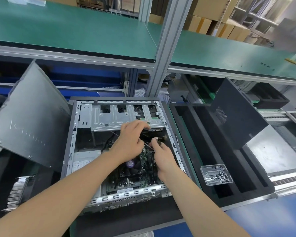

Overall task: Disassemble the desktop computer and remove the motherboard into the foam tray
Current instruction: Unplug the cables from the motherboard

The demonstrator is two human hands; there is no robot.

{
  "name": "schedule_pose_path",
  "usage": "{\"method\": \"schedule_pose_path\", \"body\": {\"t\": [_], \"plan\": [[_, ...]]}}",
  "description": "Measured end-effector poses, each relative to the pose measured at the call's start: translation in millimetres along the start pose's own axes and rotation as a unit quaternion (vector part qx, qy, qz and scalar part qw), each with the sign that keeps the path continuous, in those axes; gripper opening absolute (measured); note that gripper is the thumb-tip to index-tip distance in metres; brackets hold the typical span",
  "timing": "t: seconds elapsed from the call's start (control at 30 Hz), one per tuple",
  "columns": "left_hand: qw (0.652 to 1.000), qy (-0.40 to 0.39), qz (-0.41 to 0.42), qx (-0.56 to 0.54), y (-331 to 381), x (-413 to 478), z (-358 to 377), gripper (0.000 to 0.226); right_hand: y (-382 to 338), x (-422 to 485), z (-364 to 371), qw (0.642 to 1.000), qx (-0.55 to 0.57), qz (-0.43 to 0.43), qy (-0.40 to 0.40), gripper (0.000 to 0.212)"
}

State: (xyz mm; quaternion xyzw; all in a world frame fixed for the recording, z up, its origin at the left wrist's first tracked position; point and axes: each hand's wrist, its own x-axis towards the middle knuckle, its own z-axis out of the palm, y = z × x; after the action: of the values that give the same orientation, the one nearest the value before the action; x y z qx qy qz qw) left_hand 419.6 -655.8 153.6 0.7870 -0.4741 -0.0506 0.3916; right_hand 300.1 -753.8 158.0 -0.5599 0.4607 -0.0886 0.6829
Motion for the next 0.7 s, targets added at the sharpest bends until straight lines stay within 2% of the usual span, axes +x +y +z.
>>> {"method": "schedule_pose_path", "body": {"t": [0.07, 0.1, 0.13, 0.2, 0.23, 0.37, 0.43, 0.5, 0.57, 0.7], "plan": [[0.997, 0.016, -0.005, -0.07, 6, -5, 1, 0.047, 3, -4, -4, 0.995, -0.085, -0.036, -0.024, 0.013], [0.994, 0.003, -0.018, -0.105, 9, -6, 0, 0.041, 3, -5, -5, 0.99, -0.122, -0.056, -0.038, 0.015], [0.992, -0.026, -0.021, -0.119, 11, -7, 0, 0.036, 2, -5, -6, 0.984, -0.158, -0.071, -0.053, 0.028], [0.993, -0.099, 0.027, -0.059, 12, -6, 2, 0.028, -1, -5, -8, 0.965, -0.236, -0.079, -0.078, 0.051], [0.991, -0.123, 0.054, -0.015, 11, -4, 5, 0.026, -2, -5, -10, 0.953, -0.28, -0.082, -0.088, 0.054], [0.976, -0.146, 0.106, 0.123, 6, -2, 20, 0.037, -5, -5, -25, 0.912, -0.383, -0.072, -0.131, 0.04], [0.965, -0.151, 0.12, 0.178, 3, -4, 27, 0.041, -10, -8, -32, 0.884, -0.432, -0.052, -0.169, 0.056], [0.949, -0.155, 0.124, 0.245, -1, -7, 32, 0.045, -14, -11, -36, 0.836, -0.505, -0.038, -0.21, 0.072], [0.935, -0.173, 0.116, 0.286, -6, -9, 36, 0.049, -16, -13, -37, 0.77, -0.596, -0.026, -0.224, 0.073], [0.941, -0.198, 0.054, 0.27, -4, -8, 38, 0.048, -19, -17, -28, 0.66, -0.735, -0.067, -0.141, 0.038]]}}
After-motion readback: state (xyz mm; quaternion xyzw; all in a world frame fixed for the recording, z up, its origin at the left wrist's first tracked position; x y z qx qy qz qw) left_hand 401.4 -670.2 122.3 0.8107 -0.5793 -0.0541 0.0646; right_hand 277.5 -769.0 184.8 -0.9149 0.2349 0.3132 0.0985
